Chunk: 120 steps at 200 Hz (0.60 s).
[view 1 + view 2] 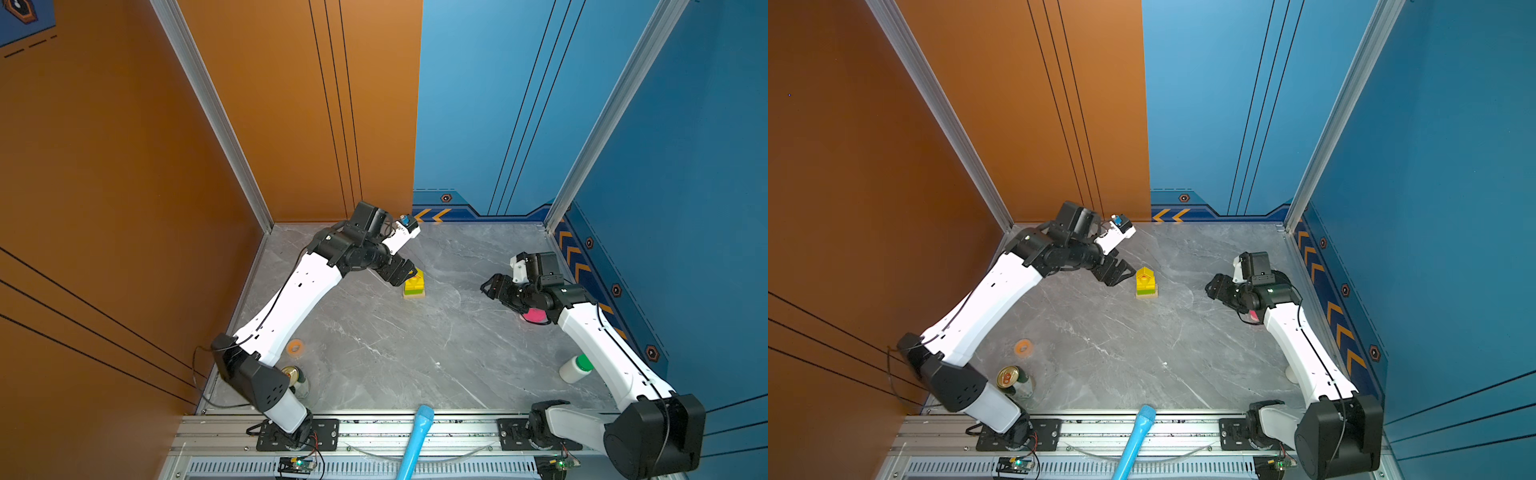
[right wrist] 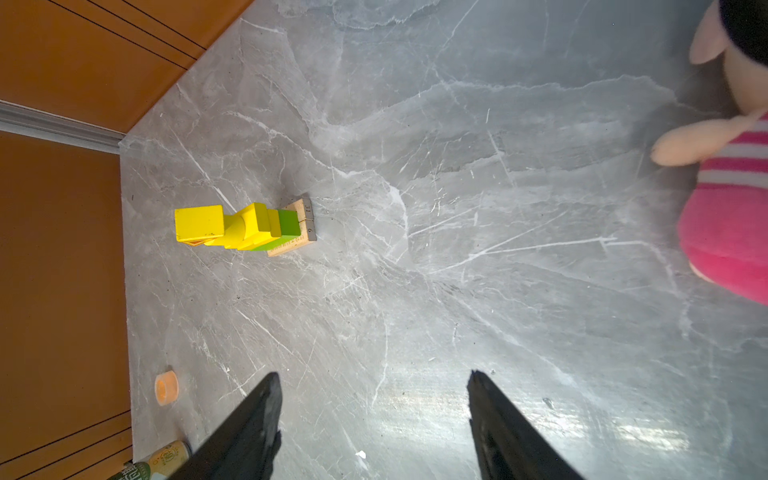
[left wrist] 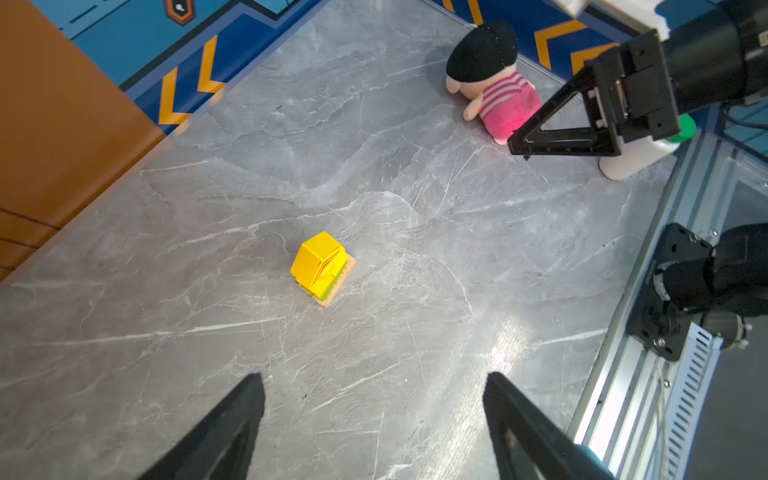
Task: Build the wood block tower
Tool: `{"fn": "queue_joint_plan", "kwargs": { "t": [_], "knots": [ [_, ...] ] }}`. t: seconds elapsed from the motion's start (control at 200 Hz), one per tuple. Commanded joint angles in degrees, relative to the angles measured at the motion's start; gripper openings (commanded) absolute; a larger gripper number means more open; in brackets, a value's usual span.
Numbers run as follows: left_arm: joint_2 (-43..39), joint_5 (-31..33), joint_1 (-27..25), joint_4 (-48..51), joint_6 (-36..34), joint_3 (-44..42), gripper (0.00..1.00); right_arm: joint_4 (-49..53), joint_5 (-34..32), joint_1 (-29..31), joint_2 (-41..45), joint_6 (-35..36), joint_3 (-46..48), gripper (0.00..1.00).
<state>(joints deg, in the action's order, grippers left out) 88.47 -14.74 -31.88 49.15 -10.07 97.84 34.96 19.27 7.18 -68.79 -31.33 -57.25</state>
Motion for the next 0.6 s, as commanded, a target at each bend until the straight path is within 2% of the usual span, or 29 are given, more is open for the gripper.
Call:
{"fn": "queue_joint_plan", "kwargs": {
  "t": [0.0,0.06,0.14,0.235,0.42,0.501,0.596],
  "knots": [
    [-8.7,5.2,1.7,-13.7,8.9,-8.6,0.91,2.1,-2.6,0.1,1.2,1.9,-1.2,0.73],
    [-13.5,9.3,3.0,-17.4,12.4,-14.6,0.95,2.9,-3.6,-0.5,0.9,3.4,-2.1,0.76],
    [-20.1,15.0,4.9,-21.5,15.7,-22.1,1.0,3.5,-4.7,-2.2,0.4,5.3,-3.3,0.86],
    [-27.6,20.9,7.9,-25.1,18.3,-30.6,0.98,3.5,-4.9,-4.9,-0.6,7.1,-4.5,1.0],
    [-37.4,30.2,14.2,-29.9,23.2,-44.4,0.98,0.5,-7.3,-8.0,-1.7,12.4,-5.3,1.0],
    [-38.5,31.2,16.2,-32.5,23.4,-48.9,0.98,-3.6,-11.2,-7.9,-0.7,15.5,-3.2,1.0],
    [-37.5,38.0,17.5,-35.1,23.2,-53.2,0.98,-11.7,-16.4,-7.8,2.3,19.4,2.2,1.0]
  ]
}}
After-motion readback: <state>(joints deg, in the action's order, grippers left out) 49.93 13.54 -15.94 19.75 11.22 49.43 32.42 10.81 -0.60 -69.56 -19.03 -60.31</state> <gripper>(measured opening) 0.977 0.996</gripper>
